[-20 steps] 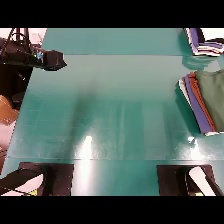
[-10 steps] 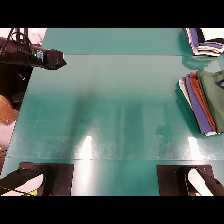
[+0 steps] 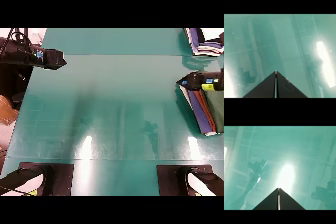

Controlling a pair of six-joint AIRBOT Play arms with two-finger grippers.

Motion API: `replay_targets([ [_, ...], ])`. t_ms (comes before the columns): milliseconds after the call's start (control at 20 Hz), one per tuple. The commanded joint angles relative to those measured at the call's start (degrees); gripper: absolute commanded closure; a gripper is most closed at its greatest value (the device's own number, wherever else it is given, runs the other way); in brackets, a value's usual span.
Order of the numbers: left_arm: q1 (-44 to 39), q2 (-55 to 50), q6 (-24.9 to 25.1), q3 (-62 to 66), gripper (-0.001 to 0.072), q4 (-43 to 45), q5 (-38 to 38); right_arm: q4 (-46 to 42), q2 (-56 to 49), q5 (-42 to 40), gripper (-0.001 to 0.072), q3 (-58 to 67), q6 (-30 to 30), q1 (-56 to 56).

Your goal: Fold the shirts.

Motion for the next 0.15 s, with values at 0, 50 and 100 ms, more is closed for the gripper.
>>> replay_targets([
  [0,-0.02,-0.02,0.0,0.0,0.0683,0.04,0.0,0.13,-0.72,-1.18,0.0697,0.04,-0.07,2.25],
  [50,-0.02,-0.02,0.0,0.0,0.0683,0.04,0.0,0.15,-0.72,-1.16,0.0697,0.02,-0.07,1.97],
  [100,-0.02,-0.02,0.0,0.0,0.0683,0.04,0.0,0.2,-0.72,-1.18,0.0697,0.04,-0.07,1.9],
])
